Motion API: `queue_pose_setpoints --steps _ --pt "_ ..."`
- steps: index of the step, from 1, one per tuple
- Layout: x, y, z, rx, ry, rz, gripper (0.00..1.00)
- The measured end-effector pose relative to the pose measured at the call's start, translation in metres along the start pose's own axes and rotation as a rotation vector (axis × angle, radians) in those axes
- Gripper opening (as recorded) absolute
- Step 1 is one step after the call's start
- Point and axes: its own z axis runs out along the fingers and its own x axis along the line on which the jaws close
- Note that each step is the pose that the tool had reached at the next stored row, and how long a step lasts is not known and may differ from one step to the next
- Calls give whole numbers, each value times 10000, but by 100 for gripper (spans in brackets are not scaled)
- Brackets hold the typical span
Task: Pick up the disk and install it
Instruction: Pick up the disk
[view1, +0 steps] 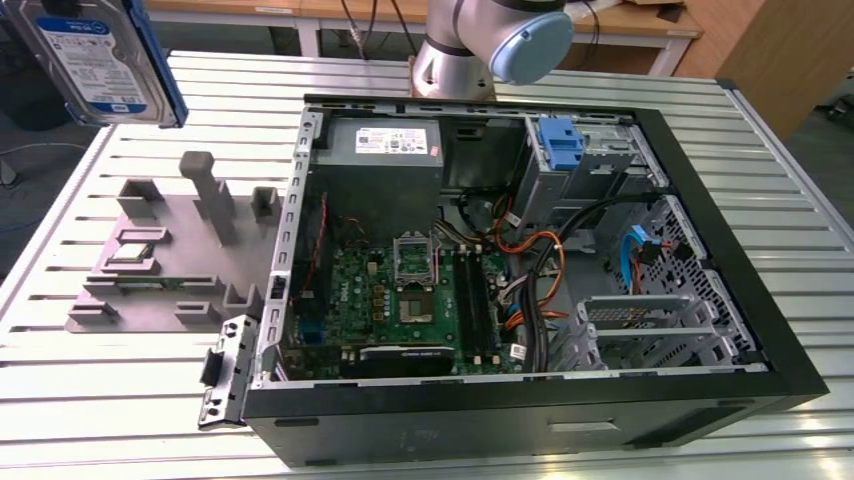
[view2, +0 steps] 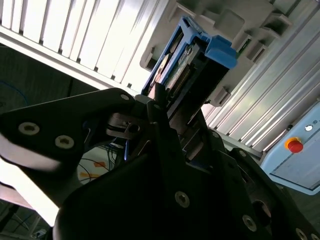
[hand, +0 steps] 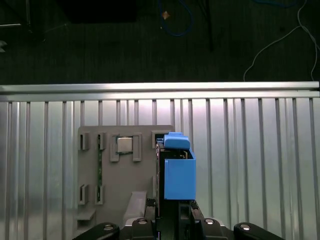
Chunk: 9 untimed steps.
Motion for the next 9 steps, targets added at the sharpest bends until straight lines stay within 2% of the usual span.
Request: queue_pose_setpoints --steps 4,9 --pt "-2 4 -82 0 0 0 35" --pt "-3 4 -93 0 0 0 35"
